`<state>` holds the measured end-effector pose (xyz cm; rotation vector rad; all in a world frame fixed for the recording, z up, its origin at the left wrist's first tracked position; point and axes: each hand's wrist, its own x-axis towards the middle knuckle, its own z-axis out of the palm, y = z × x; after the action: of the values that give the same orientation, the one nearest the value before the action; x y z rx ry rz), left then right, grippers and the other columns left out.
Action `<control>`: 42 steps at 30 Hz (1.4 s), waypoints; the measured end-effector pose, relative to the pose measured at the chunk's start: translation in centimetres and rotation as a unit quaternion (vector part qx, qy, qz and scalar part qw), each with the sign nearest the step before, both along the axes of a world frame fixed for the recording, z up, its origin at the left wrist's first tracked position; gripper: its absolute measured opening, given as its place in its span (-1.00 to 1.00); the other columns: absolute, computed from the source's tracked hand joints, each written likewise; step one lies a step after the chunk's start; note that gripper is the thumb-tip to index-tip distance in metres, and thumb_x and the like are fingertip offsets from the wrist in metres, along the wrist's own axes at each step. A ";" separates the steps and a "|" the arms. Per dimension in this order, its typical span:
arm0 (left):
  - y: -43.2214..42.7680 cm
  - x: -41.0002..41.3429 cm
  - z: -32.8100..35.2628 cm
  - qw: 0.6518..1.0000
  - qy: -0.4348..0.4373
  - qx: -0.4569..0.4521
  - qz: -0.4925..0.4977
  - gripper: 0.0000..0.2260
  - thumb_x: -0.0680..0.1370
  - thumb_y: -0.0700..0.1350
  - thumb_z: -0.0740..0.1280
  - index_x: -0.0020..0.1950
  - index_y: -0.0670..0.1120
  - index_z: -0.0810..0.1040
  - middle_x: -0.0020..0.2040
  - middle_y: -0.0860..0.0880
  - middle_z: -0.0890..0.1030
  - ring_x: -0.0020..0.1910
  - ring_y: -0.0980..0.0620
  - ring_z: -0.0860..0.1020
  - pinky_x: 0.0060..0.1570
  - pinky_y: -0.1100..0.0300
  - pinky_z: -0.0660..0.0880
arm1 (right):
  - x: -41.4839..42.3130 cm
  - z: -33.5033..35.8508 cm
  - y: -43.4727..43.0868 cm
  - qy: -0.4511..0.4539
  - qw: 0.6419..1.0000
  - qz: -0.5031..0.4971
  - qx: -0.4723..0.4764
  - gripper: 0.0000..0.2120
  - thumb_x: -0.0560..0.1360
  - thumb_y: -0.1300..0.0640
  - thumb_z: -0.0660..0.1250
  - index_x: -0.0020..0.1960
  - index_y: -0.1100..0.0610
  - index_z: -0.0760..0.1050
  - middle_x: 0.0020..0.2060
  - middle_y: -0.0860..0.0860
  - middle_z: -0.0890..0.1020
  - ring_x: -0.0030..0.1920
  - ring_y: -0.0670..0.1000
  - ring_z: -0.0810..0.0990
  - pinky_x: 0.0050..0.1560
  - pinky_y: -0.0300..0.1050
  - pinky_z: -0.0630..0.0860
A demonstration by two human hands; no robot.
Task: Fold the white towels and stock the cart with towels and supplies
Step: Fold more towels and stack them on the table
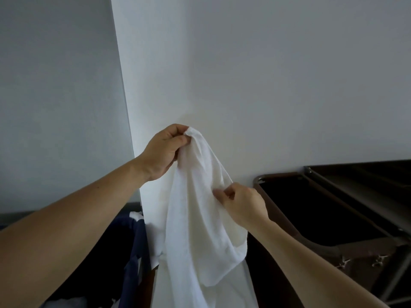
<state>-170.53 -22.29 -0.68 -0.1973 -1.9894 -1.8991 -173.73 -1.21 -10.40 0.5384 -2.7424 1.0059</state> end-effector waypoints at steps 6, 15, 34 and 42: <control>0.0 0.2 -0.8 1.000 0.006 -0.018 0.002 -0.81 0.63 -0.28 0.22 0.06 -0.06 0.59 -0.06 -0.02 0.61 -0.13 0.08 0.57 -0.15 0.24 0.51 | -2.3 0.9 -1.7 -0.066 0.992 -0.079 0.078 -0.75 0.46 -0.11 0.24 -0.04 0.05 0.48 -0.15 -0.03 0.62 -0.11 0.10 0.60 -0.13 -0.09 0.47; -4.5 0.4 -2.2 0.994 0.005 -0.040 0.102 -0.85 0.63 -0.23 0.27 0.08 -0.04 0.60 -0.03 0.03 0.62 -0.03 0.06 0.56 0.01 0.15 0.51 | -6.6 0.3 5.9 -0.095 0.968 -0.176 0.149 -0.95 0.45 0.18 0.31 -0.16 0.12 0.54 -0.35 -0.02 0.56 -0.36 0.00 0.54 -0.43 -0.22 0.31; -2.7 -1.7 -2.1 0.993 0.030 -0.007 0.114 -0.82 0.62 -0.18 0.27 0.05 0.03 0.64 0.11 -0.07 0.65 0.10 -0.03 0.58 0.17 0.01 0.50 | -3.7 -5.0 4.5 -0.118 0.982 0.033 -0.147 -0.87 0.53 0.22 0.42 0.02 0.06 0.54 -0.17 0.04 0.63 -0.31 -0.03 0.59 -0.25 -0.23 0.55; -3.1 -0.9 -1.4 0.992 0.028 0.023 0.123 -0.82 0.64 -0.23 0.23 0.07 -0.03 0.61 0.00 0.00 0.64 -0.02 0.04 0.57 0.01 0.15 0.50 | -3.9 -7.0 4.6 -0.174 0.984 0.045 -0.013 -0.90 0.61 0.05 0.32 0.08 0.00 0.43 -0.05 -0.05 0.64 -0.42 -0.05 0.58 -0.39 -0.25 0.48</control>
<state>-171.43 -25.40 -2.09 0.0083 -1.8377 -1.7607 -177.66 3.43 -17.41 0.5320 -3.0229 1.2631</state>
